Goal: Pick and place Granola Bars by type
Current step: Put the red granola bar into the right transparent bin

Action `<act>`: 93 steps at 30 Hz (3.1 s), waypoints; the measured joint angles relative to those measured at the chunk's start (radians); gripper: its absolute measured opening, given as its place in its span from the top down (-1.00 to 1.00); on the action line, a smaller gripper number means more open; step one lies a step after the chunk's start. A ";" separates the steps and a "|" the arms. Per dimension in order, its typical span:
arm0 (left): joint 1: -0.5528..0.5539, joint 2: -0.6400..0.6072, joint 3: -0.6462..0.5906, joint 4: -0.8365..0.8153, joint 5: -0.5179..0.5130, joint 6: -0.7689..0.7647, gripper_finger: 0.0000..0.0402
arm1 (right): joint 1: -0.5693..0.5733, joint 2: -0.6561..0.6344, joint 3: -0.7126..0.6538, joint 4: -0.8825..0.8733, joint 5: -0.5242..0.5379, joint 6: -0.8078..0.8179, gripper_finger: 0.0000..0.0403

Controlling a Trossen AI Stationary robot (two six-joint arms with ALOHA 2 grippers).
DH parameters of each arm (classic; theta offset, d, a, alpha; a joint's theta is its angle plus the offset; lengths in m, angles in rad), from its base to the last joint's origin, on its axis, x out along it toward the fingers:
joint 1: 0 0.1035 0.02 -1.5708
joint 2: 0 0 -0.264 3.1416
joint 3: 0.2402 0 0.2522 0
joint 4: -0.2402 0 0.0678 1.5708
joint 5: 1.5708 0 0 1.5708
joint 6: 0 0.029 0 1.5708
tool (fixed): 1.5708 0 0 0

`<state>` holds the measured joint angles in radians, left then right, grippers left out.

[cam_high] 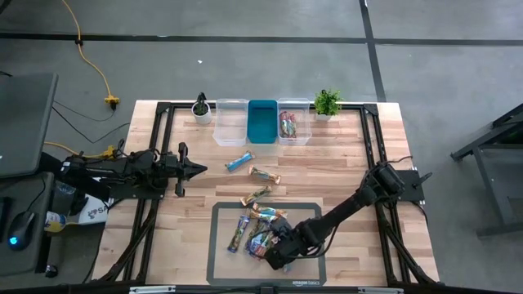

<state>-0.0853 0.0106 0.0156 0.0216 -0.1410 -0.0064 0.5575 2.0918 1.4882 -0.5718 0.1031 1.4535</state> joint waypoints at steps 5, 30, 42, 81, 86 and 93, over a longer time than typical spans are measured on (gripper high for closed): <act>0.000 0.000 0.000 0.000 0.000 0.000 1.00 | -0.002 -0.004 0.001 0.066 -0.013 -0.054 0.62; 0.000 0.000 0.000 0.000 0.001 0.000 1.00 | 0.022 -0.195 0.003 0.525 0.407 -0.763 0.62; 0.000 0.000 0.000 0.000 0.001 0.000 1.00 | 0.026 -0.357 0.003 0.710 0.633 -1.165 0.61; 0.000 0.000 0.000 0.000 0.001 0.000 1.00 | -0.342 -0.426 0.003 1.235 1.248 -1.933 0.61; 0.000 0.000 0.000 0.000 0.001 0.000 1.00 | -0.415 -0.426 0.003 1.235 1.306 -1.934 0.61; 0.000 0.000 0.000 0.000 0.001 0.000 1.00 | -0.501 -0.426 0.003 1.213 1.334 -1.961 0.61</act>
<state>-0.0854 0.0105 0.0157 0.0212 -0.1402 -0.0063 0.0561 1.6657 1.4914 0.6415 1.4373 -0.5072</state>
